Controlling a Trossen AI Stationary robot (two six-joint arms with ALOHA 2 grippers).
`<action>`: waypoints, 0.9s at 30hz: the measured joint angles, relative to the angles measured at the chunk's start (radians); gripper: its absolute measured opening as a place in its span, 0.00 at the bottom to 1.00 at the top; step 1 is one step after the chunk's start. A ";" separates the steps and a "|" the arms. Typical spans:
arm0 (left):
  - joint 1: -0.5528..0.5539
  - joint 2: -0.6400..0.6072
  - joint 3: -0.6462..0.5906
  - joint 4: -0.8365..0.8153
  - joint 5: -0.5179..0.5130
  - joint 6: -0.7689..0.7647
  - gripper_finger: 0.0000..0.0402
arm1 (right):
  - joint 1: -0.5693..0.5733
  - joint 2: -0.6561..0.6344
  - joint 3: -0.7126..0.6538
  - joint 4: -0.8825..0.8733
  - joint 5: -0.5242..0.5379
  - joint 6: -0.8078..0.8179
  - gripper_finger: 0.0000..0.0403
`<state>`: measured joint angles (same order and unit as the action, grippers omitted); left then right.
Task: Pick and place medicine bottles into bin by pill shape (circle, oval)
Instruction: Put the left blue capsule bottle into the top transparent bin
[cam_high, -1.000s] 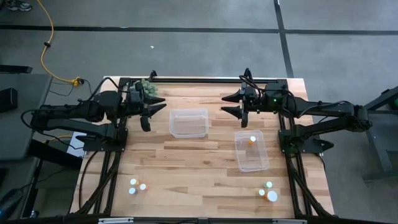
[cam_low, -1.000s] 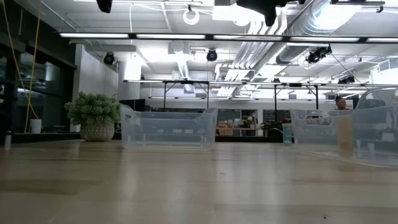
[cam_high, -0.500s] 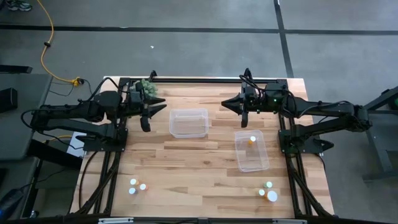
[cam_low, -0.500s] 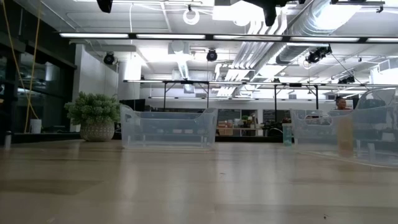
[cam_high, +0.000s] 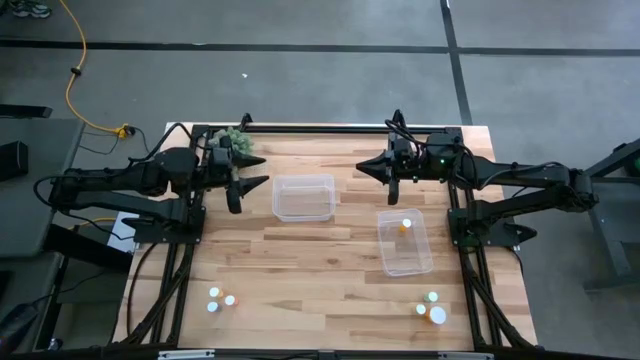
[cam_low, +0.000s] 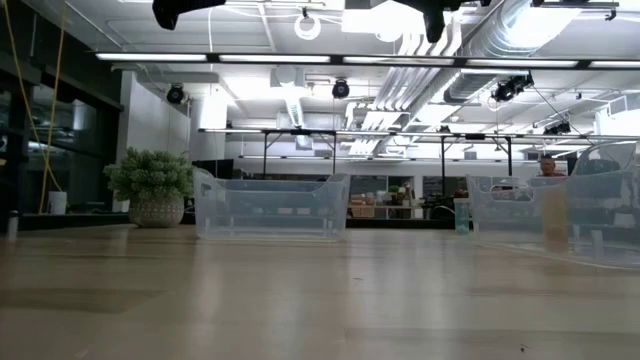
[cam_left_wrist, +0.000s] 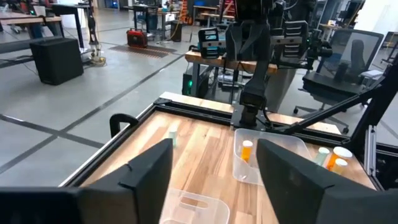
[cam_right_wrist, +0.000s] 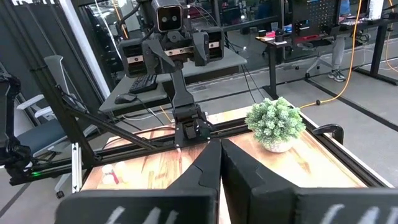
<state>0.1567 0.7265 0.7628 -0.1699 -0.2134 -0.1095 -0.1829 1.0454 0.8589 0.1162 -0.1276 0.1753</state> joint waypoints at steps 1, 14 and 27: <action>0.000 0.000 0.000 0.000 0.000 0.000 0.59 | 0.000 0.000 0.000 0.000 0.000 0.000 0.00; -0.008 0.000 0.000 -0.012 0.093 -0.002 0.71 | 0.000 0.000 0.000 0.000 0.000 0.000 0.00; -0.304 0.206 0.297 -0.611 0.132 -0.029 0.70 | 0.000 0.000 0.000 0.000 0.000 0.007 0.00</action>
<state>-0.1470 0.9324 1.0600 -0.7809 -0.0814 -0.1389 -0.1829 1.0454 0.8589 0.1159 -0.1272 0.1825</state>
